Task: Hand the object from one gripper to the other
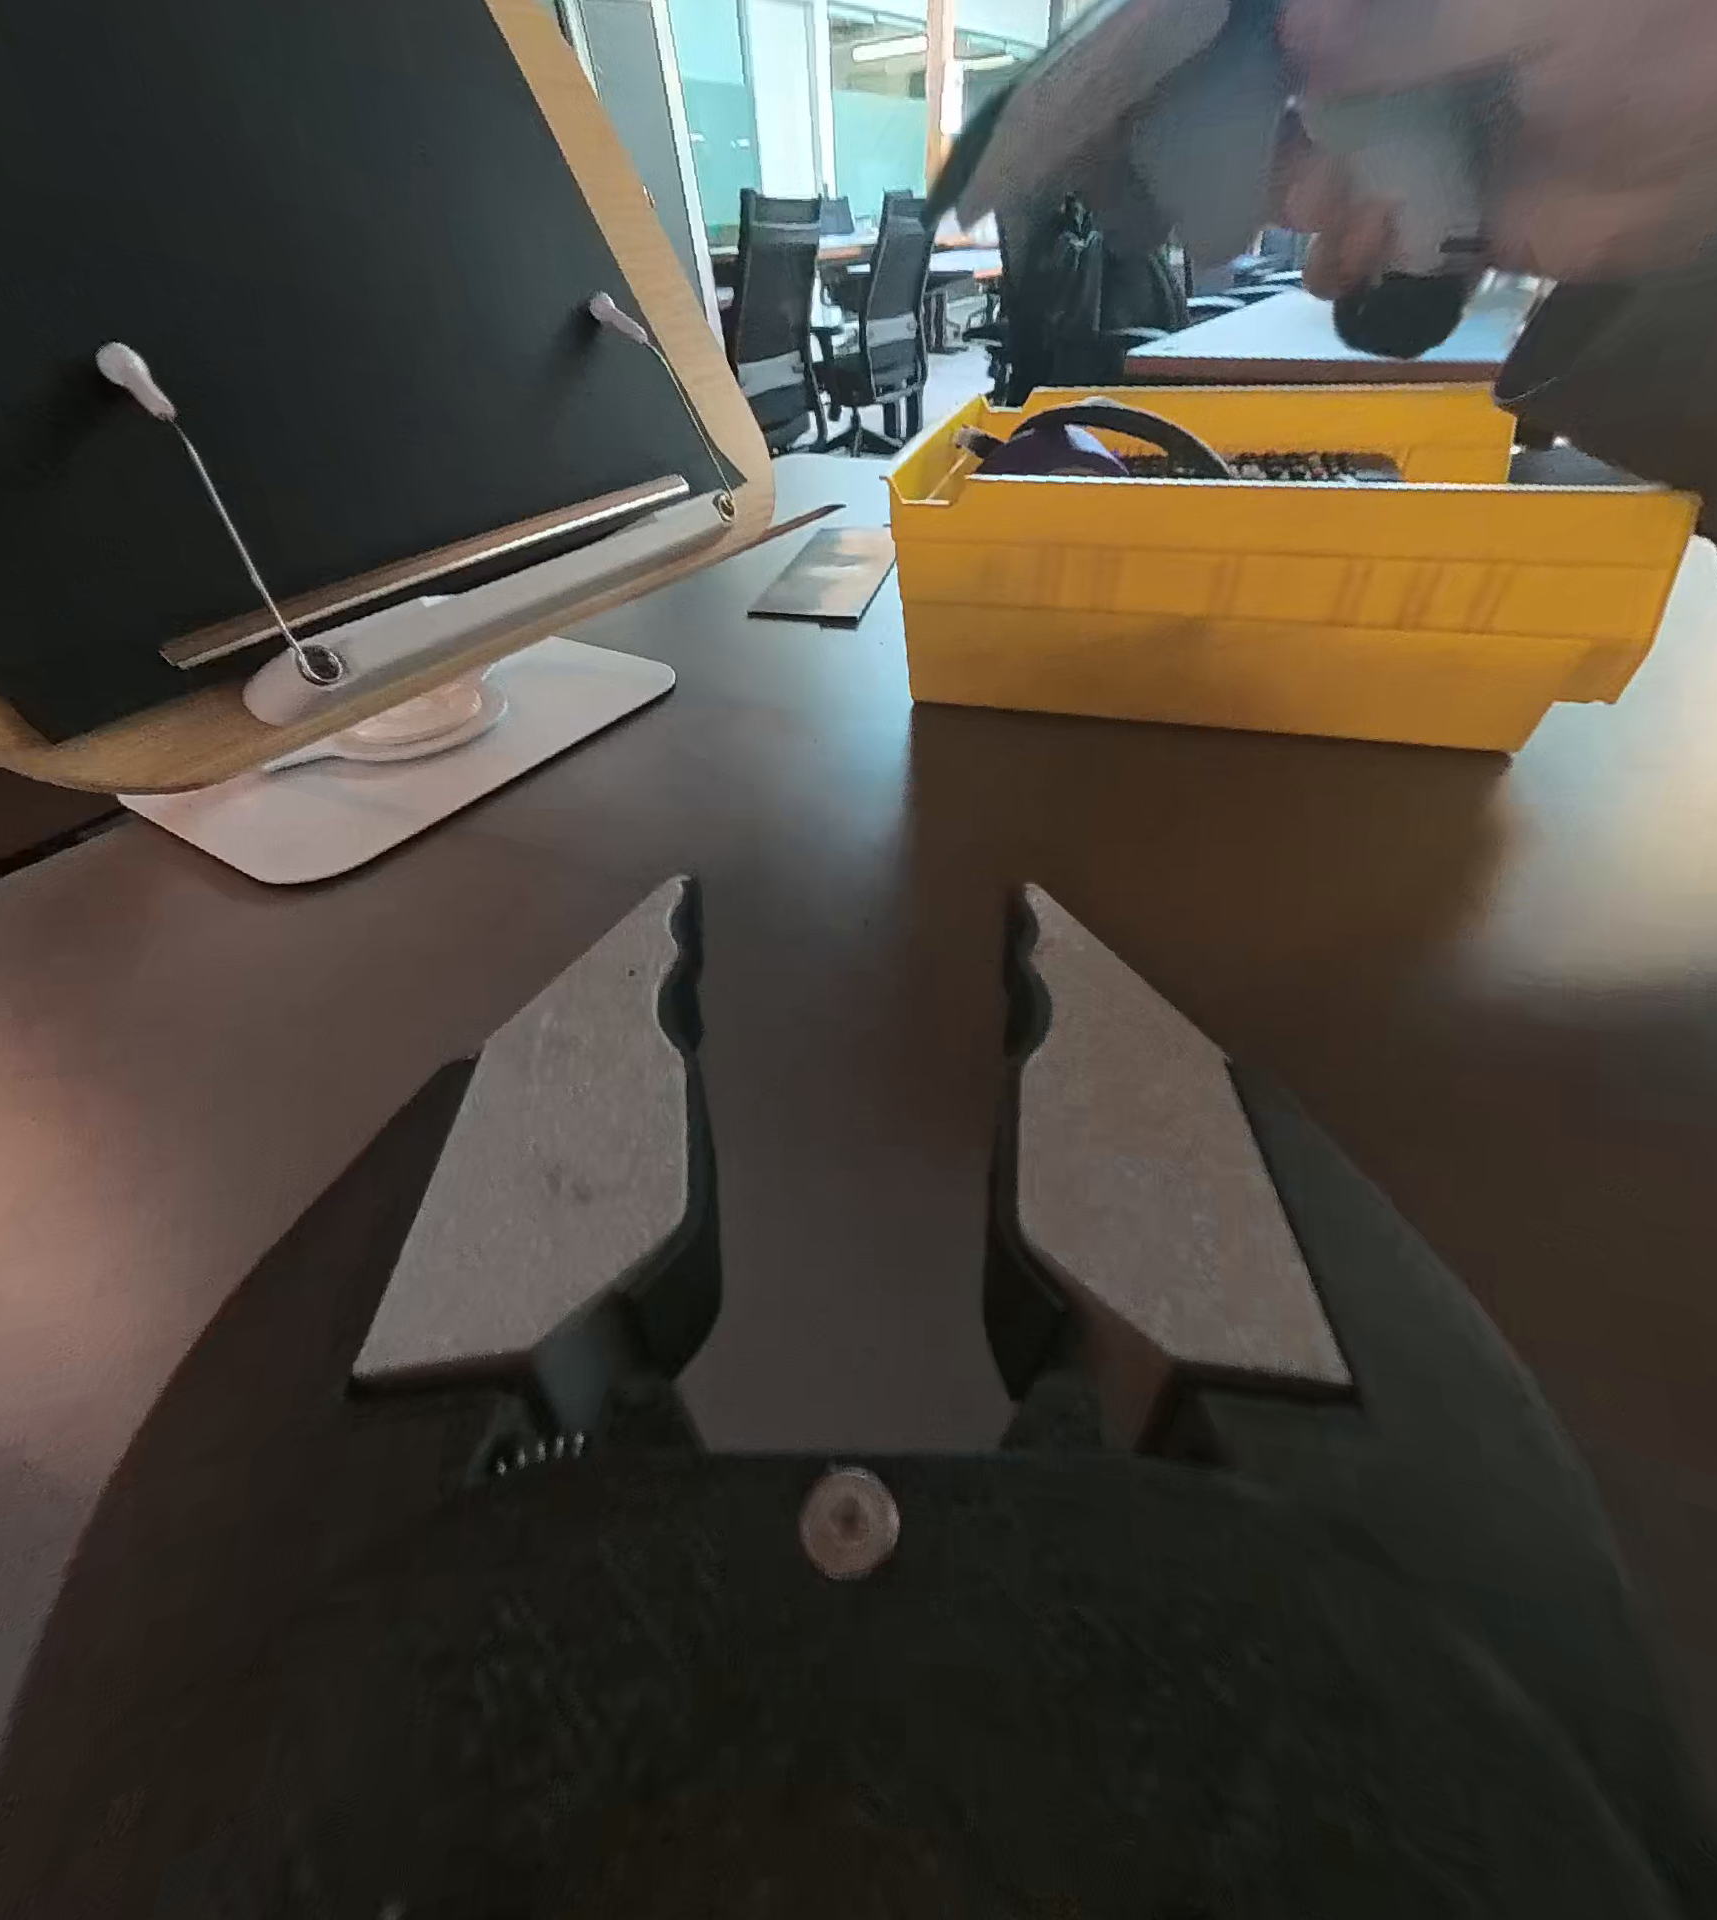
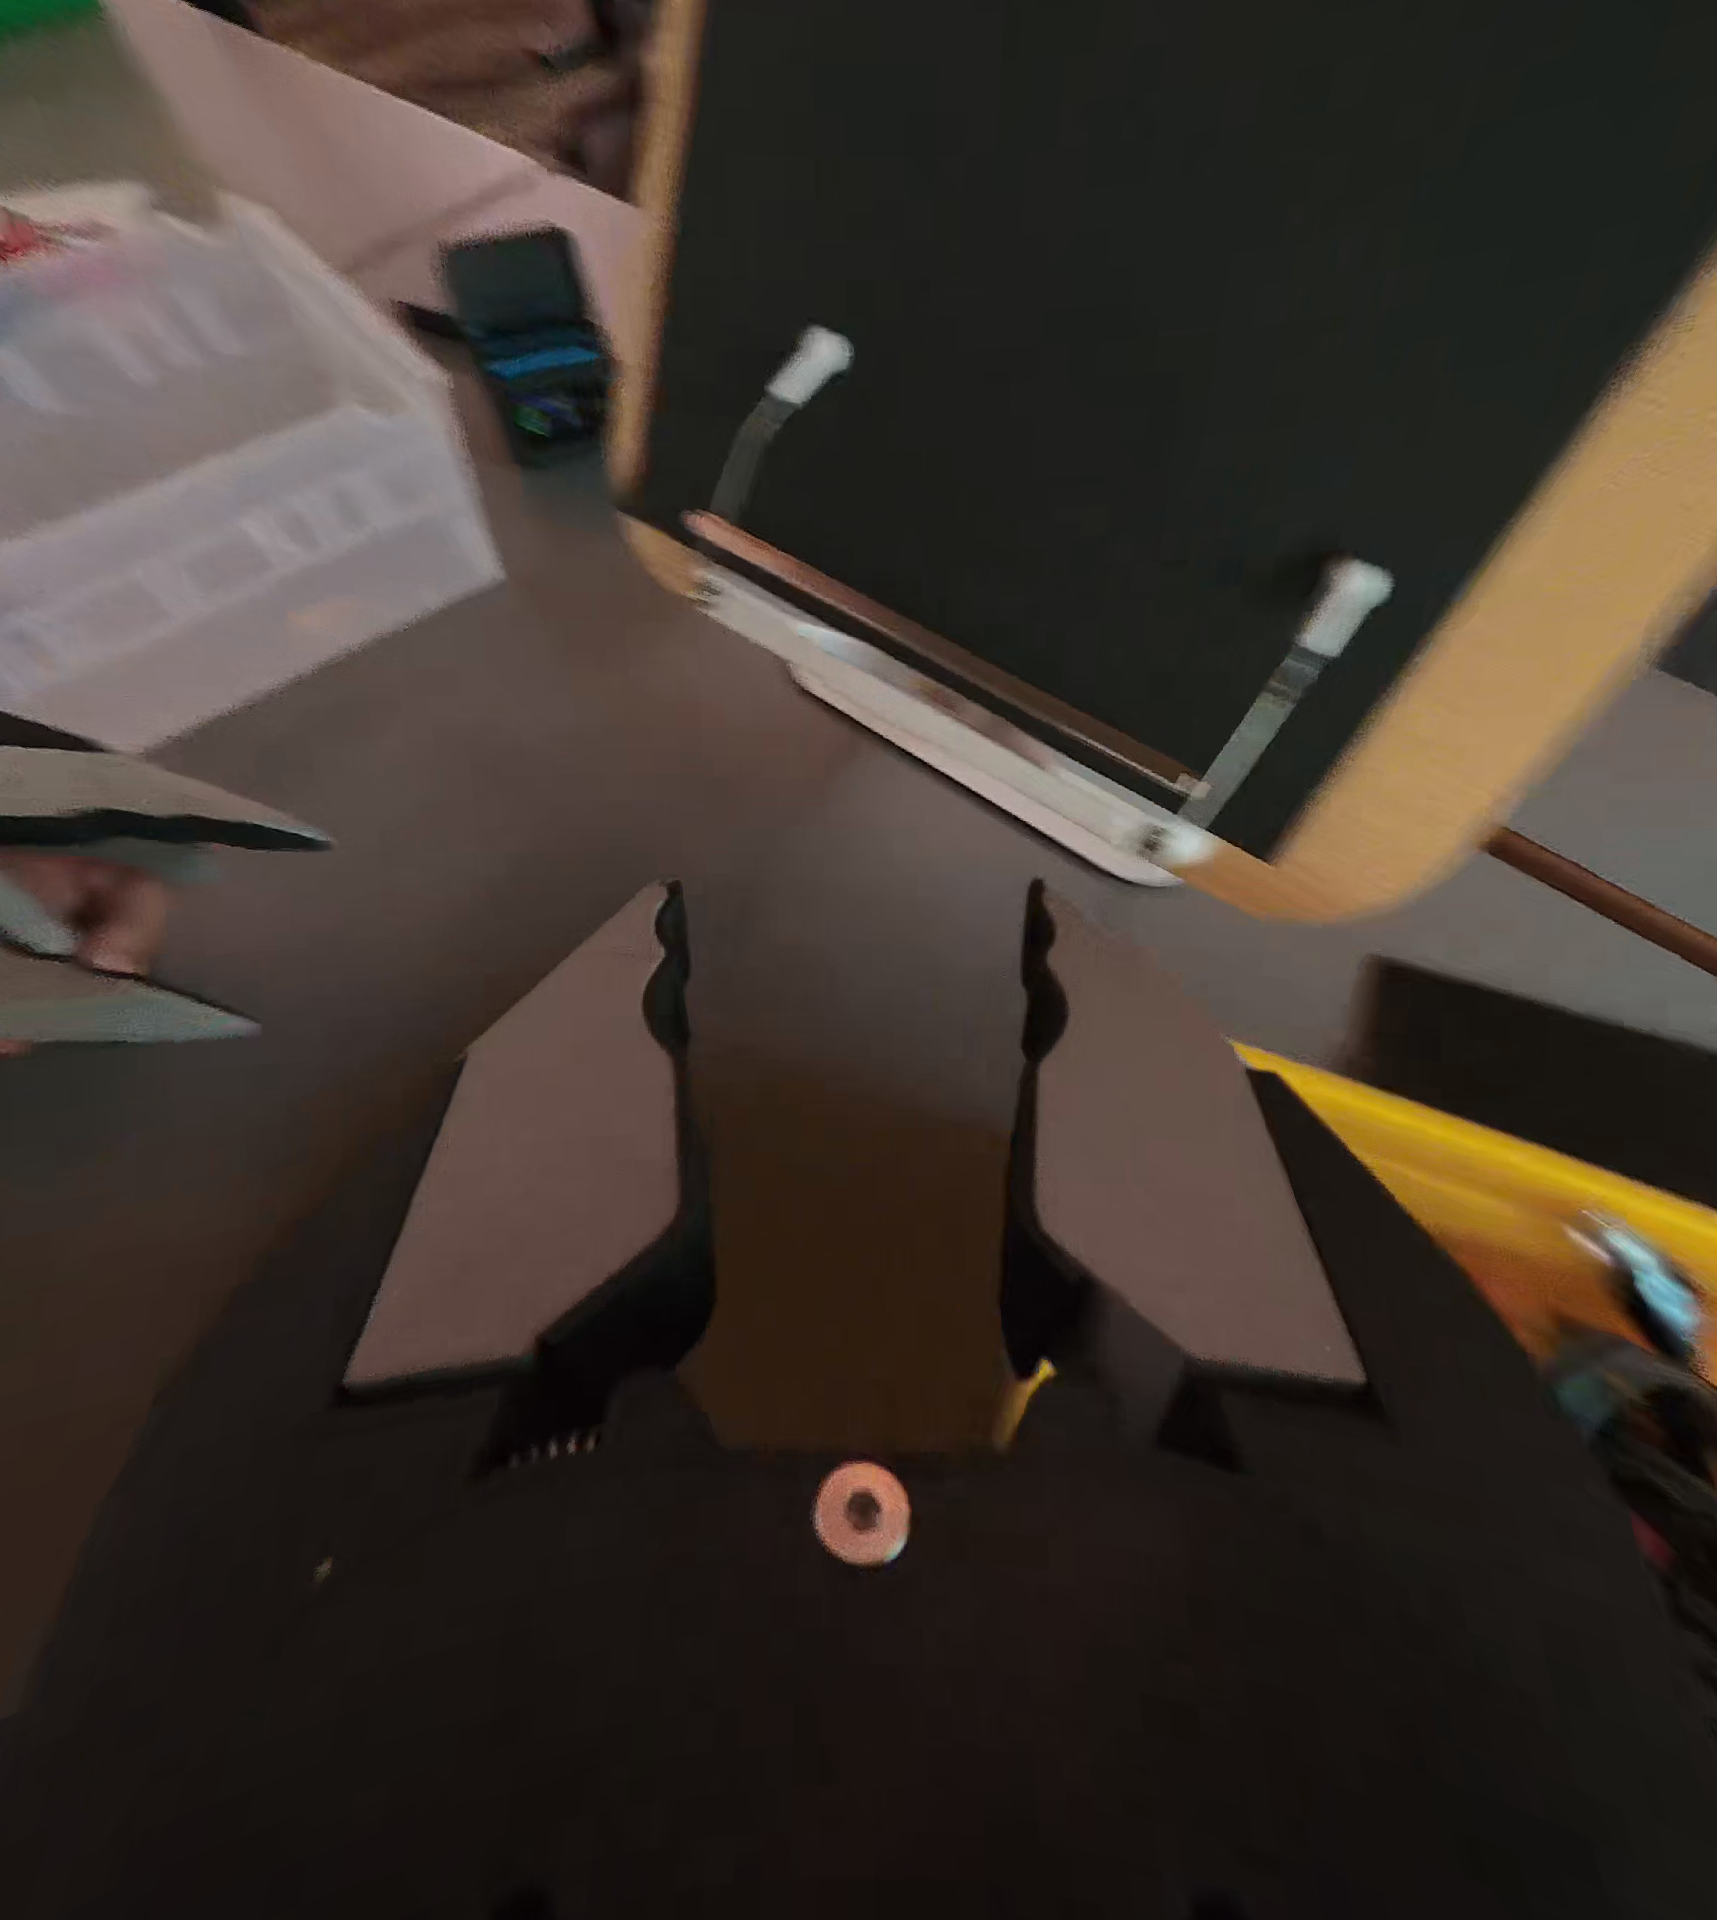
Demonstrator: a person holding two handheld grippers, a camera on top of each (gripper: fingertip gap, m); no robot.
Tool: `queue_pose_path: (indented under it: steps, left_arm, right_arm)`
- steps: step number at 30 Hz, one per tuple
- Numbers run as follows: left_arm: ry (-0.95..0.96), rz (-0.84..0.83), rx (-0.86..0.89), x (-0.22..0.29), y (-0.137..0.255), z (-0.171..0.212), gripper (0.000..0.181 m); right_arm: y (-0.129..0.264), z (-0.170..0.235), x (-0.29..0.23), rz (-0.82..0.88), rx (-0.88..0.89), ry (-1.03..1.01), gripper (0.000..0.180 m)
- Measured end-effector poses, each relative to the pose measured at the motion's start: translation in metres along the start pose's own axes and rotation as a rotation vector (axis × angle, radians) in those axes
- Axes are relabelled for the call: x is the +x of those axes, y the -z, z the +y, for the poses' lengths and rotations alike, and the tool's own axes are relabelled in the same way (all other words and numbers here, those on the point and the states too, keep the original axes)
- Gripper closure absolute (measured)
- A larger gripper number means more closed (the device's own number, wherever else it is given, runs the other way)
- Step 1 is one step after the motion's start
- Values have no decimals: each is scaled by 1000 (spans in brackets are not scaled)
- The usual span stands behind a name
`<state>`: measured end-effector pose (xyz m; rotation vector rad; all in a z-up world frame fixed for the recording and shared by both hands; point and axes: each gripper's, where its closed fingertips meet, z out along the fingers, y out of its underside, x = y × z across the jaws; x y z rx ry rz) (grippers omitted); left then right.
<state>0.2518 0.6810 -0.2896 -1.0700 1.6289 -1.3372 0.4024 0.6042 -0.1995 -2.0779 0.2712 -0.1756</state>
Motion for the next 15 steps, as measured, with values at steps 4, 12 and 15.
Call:
queue_pose_path:
  steps: [4,12,15]
  left_arm:
    - [11,52,-70,15,16,1,110]
    - [-107,-79,-244,-35,145,-46,125]
    - [-97,-163,-489,-92,198,-29,130]
  right_arm:
    - [-37,2,-82,-183,64,62,107]
    - [-125,69,-116,-166,-29,196,112]
    - [-132,84,-121,-207,-77,207,109]
